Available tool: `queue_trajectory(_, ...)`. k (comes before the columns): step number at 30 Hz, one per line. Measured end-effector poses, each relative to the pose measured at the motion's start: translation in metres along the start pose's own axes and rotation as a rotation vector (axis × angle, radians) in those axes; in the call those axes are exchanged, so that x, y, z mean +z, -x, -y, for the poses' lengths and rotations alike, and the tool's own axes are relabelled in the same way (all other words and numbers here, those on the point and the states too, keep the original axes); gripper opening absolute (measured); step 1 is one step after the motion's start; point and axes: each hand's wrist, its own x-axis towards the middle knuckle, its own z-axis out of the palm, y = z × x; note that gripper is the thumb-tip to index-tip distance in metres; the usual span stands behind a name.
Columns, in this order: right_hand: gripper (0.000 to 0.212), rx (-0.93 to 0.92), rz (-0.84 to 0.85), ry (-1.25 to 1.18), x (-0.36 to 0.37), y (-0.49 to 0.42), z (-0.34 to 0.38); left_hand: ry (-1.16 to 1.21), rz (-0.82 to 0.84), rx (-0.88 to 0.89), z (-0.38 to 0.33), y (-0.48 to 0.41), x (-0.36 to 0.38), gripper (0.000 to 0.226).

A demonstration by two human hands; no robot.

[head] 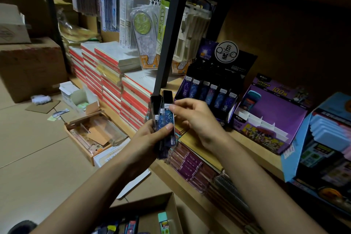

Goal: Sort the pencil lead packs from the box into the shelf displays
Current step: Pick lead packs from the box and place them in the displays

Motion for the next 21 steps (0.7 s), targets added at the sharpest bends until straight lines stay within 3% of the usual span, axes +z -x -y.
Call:
queue_trajectory(5, 0.014, 0.073, -0.027, -0.162, -0.001, 0.000, -0.010, -0.037, 0.006, -0.034, 0.003, -0.002, 0.000, 0.050)
queue_trajectory(13, 0.005, 0.073, -0.036, -0.296, -0.018, -0.005, -0.004, 0.102, -0.105, -0.090, 0.007, -0.012, -0.002, 0.041)
queue_trajectory(16, 0.006, -0.083, -0.260, -0.318, -0.050, -0.017, 0.013, 0.140, -0.173, -0.055, 0.005, -0.015, -0.008, 0.028)
queue_trajectory(21, 0.011, -0.382, -0.610, 0.005, -0.084, -0.036, 0.009, 0.126, -0.231, -0.022, 0.006, -0.019, -0.017, 0.017)
